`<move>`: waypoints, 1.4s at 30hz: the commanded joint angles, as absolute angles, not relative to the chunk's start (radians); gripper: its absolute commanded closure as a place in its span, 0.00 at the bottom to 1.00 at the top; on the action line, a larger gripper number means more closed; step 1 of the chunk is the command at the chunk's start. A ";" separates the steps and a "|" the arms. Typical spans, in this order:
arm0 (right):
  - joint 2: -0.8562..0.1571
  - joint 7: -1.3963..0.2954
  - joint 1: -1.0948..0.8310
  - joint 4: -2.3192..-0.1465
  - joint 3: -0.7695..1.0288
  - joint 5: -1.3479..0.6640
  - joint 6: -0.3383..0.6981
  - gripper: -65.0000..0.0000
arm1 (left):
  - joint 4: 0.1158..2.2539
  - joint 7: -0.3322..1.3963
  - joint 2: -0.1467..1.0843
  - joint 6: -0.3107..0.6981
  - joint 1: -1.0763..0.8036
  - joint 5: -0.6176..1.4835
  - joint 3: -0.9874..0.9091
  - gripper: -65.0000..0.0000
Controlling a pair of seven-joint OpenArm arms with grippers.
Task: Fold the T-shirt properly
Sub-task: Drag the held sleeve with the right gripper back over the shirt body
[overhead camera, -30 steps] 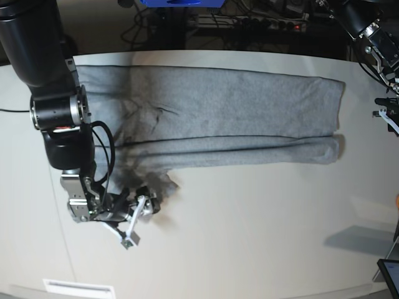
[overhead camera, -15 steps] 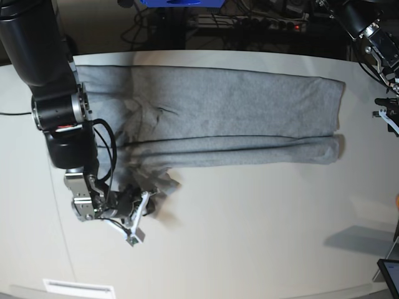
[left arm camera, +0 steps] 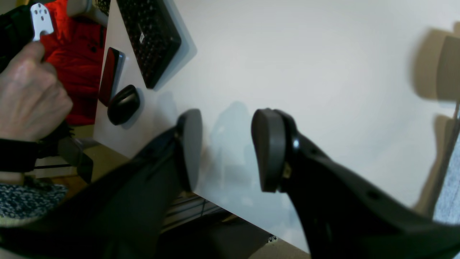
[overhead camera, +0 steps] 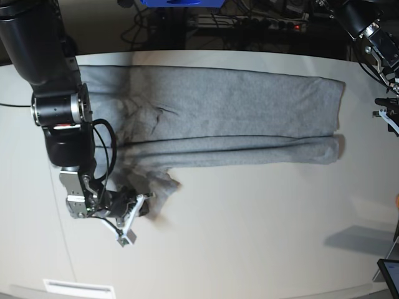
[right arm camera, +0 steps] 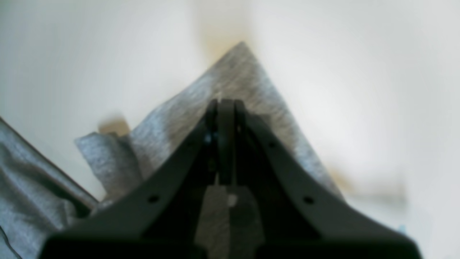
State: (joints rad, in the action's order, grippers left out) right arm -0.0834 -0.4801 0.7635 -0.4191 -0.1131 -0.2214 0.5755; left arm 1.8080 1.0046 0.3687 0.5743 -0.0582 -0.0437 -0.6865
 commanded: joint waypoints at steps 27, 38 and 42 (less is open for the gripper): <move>-0.091 -0.311 0.839 -0.328 -0.117 -0.197 0.584 0.14 | 1.748 0.938 0.390 0.564 -0.048 -0.045 -0.691 0.61; -0.064 -0.341 0.812 -0.328 -0.113 -0.042 0.584 0.32 | 1.750 0.938 0.390 0.564 -0.042 -0.045 -0.690 0.61; -0.062 -0.346 0.811 -0.328 -0.113 -0.042 0.584 0.50 | 1.750 0.938 0.390 0.564 -0.047 -0.045 -0.690 0.61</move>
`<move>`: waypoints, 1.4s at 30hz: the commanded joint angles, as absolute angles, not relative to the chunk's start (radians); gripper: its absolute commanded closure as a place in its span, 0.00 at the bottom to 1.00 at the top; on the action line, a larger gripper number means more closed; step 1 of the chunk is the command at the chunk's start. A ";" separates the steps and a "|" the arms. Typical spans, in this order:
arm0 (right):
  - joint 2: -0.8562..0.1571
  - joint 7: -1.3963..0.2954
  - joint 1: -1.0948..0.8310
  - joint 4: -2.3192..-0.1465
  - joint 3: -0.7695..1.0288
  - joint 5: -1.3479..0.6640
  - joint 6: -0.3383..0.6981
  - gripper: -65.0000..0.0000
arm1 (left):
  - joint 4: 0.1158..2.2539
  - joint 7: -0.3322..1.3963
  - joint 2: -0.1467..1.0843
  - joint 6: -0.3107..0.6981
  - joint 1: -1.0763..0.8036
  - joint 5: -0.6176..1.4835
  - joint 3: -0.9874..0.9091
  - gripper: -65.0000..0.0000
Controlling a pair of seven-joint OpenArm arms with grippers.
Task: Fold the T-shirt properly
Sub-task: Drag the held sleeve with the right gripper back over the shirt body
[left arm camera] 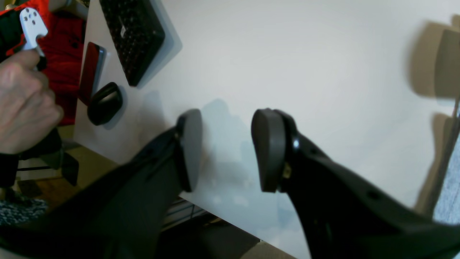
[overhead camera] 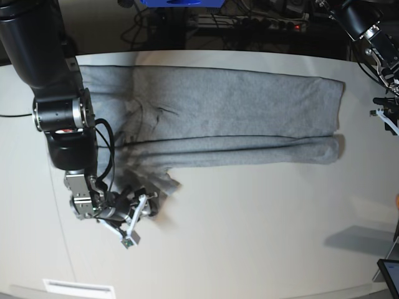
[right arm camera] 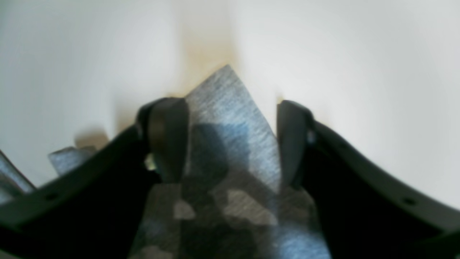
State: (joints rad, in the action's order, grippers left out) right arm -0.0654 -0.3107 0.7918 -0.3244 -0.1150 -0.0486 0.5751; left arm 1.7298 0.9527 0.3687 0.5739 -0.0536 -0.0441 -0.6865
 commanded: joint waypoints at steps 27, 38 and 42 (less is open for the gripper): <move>-0.101 -0.433 0.651 -0.680 -0.105 -0.160 0.584 1.00 | 1.745 0.938 0.390 0.564 -0.044 -0.044 -0.690 0.61; -0.114 -0.602 0.552 -1.009 -0.104 -0.160 0.584 1.00 | 1.745 0.938 0.390 0.564 -0.039 -0.044 -0.688 0.61; -0.122 -0.674 0.515 -1.106 -0.104 -0.160 0.582 1.00 | 1.744 0.938 0.389 0.564 -0.039 -0.044 -0.688 0.61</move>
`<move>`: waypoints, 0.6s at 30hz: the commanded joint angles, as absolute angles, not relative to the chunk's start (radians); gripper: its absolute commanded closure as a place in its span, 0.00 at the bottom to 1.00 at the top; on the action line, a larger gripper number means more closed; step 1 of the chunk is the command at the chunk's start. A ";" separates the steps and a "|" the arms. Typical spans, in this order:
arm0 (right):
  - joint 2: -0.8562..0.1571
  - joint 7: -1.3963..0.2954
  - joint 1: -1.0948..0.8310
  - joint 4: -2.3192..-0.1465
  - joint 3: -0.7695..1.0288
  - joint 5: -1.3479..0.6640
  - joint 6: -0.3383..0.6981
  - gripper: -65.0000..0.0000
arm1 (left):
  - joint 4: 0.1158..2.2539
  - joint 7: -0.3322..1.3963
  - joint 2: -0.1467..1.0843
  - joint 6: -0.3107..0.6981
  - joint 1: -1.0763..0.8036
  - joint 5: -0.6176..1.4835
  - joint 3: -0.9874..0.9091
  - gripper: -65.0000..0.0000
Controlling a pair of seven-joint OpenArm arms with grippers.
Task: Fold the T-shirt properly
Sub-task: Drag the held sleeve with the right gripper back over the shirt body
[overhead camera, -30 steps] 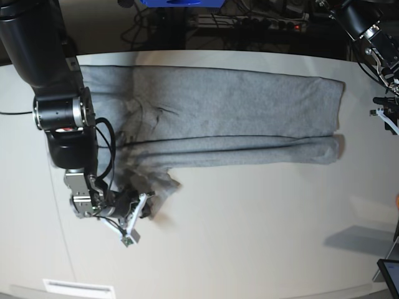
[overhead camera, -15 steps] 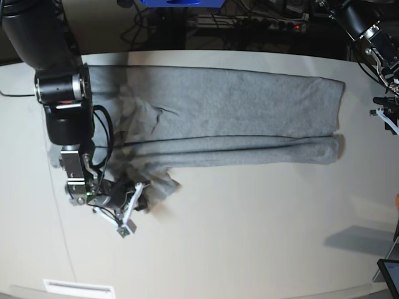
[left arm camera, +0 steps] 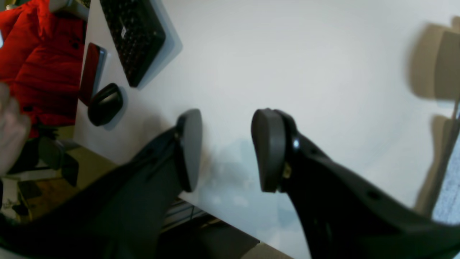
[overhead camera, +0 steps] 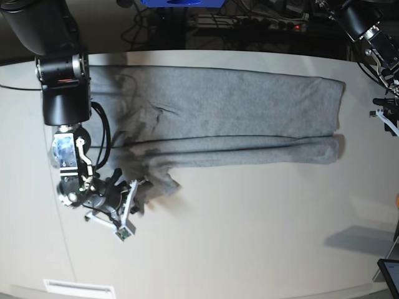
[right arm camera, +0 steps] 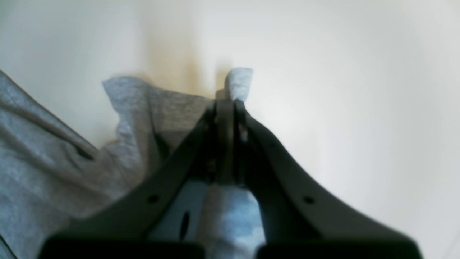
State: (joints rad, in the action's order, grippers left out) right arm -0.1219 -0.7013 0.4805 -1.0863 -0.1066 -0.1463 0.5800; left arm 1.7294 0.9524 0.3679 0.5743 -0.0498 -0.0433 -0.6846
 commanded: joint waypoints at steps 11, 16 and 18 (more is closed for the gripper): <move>-0.122 -0.880 0.375 -1.422 0.028 -0.160 0.582 1.00 | 1.745 0.938 0.387 0.564 -0.041 -0.044 -0.591 0.61; -0.133 -0.961 0.315 -1.540 0.062 -0.157 0.582 1.00 | 1.750 0.938 0.367 0.564 -0.035 -0.044 -0.579 0.61; -0.127 -0.995 0.291 -1.575 0.085 -0.157 0.582 1.00 | 1.745 0.937 0.363 0.564 -0.031 -0.044 -0.579 0.61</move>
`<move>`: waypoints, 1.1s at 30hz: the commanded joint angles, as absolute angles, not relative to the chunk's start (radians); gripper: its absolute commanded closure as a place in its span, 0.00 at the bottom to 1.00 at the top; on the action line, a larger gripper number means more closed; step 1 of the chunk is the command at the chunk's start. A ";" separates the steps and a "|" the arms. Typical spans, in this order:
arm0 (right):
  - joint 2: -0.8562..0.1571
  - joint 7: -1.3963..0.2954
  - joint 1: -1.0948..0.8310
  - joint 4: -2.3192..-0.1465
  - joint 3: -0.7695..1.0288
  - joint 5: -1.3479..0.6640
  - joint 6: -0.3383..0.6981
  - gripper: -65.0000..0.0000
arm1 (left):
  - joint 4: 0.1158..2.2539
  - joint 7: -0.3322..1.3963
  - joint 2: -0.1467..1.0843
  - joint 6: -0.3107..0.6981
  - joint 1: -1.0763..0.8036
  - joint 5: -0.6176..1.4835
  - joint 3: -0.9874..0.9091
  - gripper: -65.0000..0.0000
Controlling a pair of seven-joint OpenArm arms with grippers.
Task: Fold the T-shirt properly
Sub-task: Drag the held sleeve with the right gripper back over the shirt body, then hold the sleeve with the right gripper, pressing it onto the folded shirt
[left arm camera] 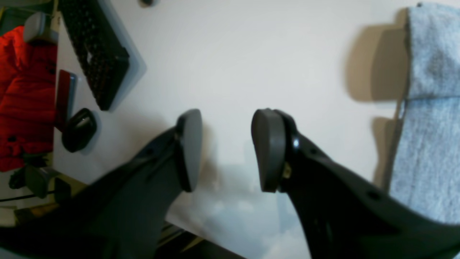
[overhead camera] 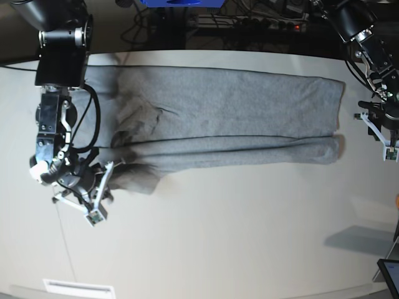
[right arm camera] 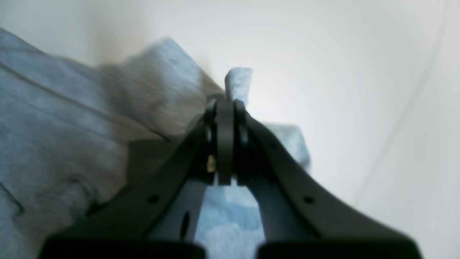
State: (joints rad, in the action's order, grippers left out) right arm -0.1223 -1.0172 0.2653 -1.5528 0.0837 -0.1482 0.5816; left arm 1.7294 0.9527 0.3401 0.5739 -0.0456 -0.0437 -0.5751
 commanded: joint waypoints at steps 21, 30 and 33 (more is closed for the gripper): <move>-0.111 -1.078 0.022 -1.882 0.113 -0.160 0.582 1.00 | 1.742 0.935 0.361 0.564 -0.021 -0.044 -0.578 0.61; -0.056 -1.121 -0.041 -1.954 0.142 -0.160 0.582 1.00 | 1.742 0.935 0.366 0.564 -0.024 -0.053 -0.516 0.61; -0.051 -1.121 -0.070 -1.960 0.142 -0.160 0.582 1.00 | 1.742 0.935 0.361 0.564 -0.022 -0.053 -0.513 0.61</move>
